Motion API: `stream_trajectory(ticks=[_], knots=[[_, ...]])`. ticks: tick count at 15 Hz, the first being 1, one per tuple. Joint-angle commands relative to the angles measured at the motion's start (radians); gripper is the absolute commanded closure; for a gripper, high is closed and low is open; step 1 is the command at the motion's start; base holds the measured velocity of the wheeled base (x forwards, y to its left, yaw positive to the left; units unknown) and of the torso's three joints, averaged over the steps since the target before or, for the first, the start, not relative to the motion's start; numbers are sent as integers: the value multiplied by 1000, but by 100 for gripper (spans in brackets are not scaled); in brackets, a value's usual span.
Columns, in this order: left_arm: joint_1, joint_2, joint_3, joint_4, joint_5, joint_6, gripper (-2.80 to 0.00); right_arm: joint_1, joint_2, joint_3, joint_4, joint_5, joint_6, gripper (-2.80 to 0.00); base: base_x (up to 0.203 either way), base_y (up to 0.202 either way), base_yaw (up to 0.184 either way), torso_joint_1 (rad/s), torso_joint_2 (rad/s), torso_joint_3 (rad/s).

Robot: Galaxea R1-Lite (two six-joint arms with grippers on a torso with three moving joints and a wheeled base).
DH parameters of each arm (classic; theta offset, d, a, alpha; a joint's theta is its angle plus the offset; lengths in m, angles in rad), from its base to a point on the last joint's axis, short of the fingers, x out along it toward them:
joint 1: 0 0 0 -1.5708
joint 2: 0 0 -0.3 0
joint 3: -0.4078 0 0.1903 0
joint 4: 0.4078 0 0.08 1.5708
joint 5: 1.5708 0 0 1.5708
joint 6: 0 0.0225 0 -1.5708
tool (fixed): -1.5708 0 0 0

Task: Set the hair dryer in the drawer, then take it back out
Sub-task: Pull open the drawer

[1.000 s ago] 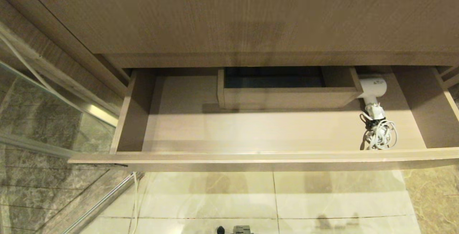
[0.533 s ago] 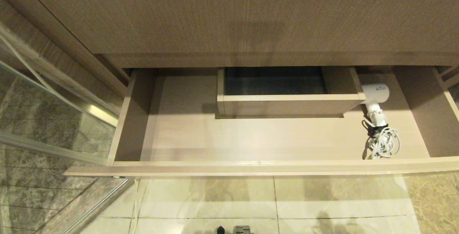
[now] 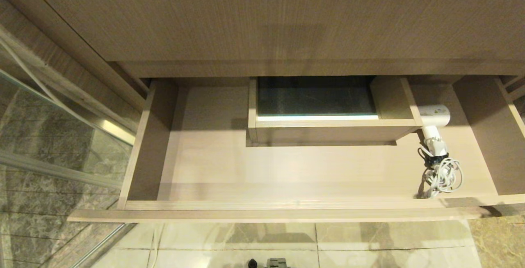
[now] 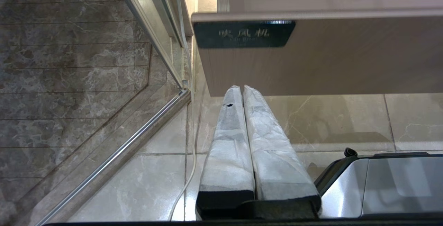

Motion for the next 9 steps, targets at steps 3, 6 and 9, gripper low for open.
stream_trajectory(ticks=[3, 6, 9], knots=[[0, 0, 0, 0, 0, 0, 0, 0, 245, -77, -84, -39, 116, 0, 0, 0, 0, 0, 0, 0], [0, 0, 0, 0, 0, 0, 0, 1, 348, -94, -161, -43, 150, 0, 0, 0, 0, 0, 0, 0], [0, 0, 0, 0, 0, 0, 0, 2, 428, -113, -182, -44, 208, 0, 0, 0, 0, 0, 0, 0]])
